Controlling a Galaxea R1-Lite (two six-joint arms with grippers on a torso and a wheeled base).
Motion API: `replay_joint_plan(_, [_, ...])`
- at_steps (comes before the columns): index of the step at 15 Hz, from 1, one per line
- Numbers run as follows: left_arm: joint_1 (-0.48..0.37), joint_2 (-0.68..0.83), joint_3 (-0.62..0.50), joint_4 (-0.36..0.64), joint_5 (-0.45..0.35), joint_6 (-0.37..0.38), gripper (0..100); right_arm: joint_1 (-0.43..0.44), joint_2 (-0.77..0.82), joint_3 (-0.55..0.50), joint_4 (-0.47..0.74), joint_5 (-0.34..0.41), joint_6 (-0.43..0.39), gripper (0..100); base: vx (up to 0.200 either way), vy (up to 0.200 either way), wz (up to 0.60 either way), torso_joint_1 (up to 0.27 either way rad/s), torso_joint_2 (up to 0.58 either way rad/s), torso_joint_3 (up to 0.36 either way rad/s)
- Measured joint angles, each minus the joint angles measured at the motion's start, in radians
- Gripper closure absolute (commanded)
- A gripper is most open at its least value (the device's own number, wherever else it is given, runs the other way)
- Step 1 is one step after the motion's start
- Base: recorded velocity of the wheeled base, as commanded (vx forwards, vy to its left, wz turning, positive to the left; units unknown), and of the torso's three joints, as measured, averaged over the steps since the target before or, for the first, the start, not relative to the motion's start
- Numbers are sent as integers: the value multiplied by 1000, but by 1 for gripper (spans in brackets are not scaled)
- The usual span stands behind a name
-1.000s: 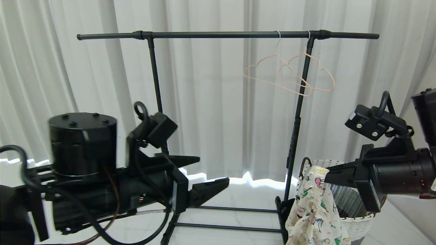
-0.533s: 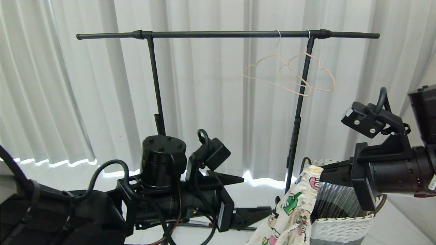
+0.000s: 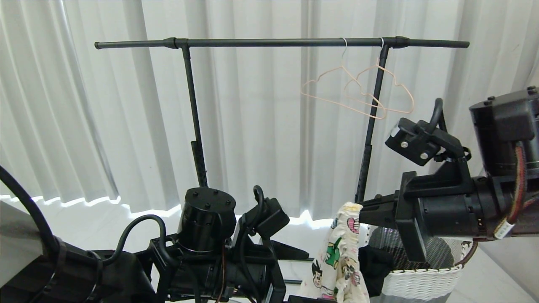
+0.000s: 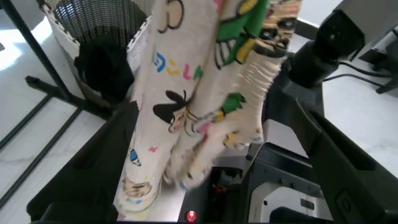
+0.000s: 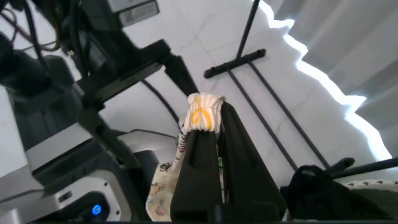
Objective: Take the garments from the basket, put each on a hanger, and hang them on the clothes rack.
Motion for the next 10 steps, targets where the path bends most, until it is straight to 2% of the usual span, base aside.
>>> replay_joint_plan(2, [22,4,3,0,11,0,0,4,41,-27,-25,-70,0,100,0,0,0,0,0,0])
replay_joint_plan(3, [27,6,4,0,18,0,0,4,55,-35,-30,-78,0,100,0,0,0,0,0,0])
replay_joint_plan(6, [64,53,-5,-19,151,-3,0,10,109,-106,-46,-93,0,100,0,0,0,0,0,0])
replay_joint_plan(10, [101,130,-5,-67,230,-3,0,33,159,-169,-44,-96,0,100,0,0,0,0,0,0])
